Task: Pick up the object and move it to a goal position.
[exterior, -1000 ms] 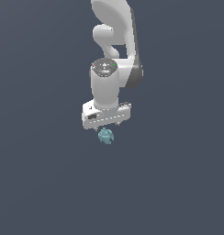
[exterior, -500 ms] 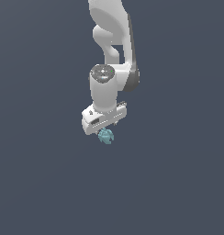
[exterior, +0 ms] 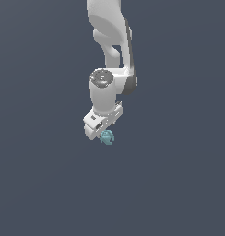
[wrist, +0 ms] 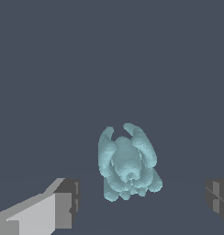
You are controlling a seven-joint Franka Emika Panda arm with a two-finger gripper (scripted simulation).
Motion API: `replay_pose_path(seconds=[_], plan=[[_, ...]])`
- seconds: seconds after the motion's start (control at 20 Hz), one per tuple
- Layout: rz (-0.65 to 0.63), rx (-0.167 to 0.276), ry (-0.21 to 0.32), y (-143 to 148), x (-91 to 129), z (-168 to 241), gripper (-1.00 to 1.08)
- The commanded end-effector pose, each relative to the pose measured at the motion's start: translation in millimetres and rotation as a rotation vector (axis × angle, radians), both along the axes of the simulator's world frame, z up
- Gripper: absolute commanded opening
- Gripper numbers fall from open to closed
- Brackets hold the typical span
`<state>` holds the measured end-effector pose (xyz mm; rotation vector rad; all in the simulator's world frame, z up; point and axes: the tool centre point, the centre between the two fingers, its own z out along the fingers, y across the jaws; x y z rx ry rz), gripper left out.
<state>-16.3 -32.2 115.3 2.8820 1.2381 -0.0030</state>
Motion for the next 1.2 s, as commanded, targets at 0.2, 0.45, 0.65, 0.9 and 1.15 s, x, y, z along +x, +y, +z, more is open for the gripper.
replay_pose_path(seconds=[0.2,0.45,0.65,0.9,1.15], plan=[[0.129,0.003,0.001,-2,-3,-9,1.0],[0.187,0.004,0.001,-2,-5,-13,1.0],[0.208,0.005,0.001,-2,-6,-15,1.0],[0.207,0.005,0.001,-3,-6,-16,1.0],[0.209,0.005,0.001,-2,-6,-33,1.0]])
